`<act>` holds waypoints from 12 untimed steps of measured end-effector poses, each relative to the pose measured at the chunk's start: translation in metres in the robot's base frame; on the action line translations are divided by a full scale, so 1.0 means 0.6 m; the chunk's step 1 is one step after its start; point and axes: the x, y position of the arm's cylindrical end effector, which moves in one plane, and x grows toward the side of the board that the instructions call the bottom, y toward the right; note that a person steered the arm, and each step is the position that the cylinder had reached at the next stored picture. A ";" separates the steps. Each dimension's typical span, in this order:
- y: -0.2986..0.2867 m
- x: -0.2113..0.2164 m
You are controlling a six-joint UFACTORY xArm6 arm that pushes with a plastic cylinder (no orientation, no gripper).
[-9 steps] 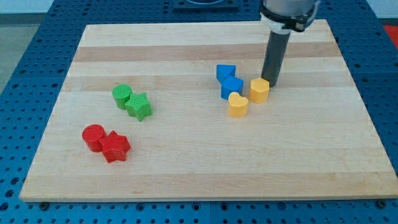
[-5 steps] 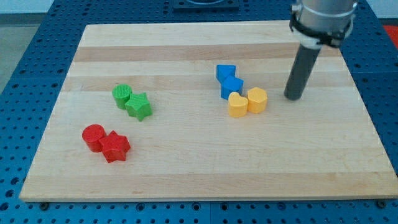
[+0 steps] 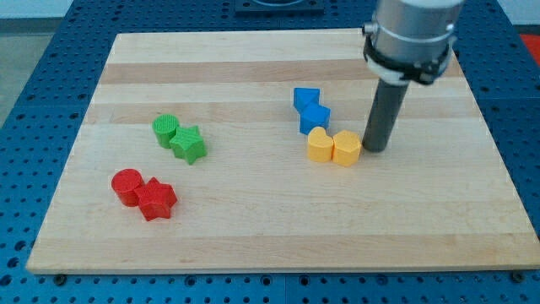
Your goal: Move the yellow blocks to the bottom side of the board
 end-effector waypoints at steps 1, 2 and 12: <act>-0.010 -0.040; -0.044 0.006; -0.184 -0.011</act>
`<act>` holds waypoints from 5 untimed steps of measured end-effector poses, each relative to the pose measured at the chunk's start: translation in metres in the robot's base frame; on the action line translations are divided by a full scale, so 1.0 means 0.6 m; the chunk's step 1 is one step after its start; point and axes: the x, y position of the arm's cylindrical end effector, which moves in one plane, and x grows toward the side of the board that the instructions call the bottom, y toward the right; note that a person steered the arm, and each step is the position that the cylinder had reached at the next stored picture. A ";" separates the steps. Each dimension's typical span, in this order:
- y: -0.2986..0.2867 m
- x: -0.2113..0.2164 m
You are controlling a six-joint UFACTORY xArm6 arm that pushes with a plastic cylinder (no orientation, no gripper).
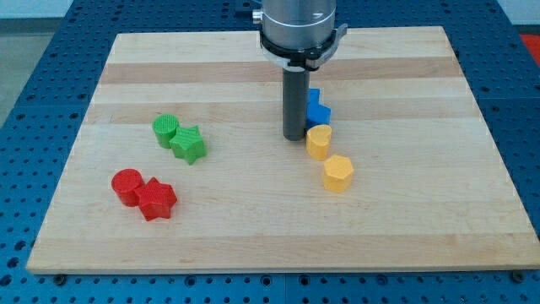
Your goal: Move the yellow blocks to the bottom side of the board
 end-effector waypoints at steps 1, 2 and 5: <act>0.032 0.017; 0.060 0.052; 0.085 0.033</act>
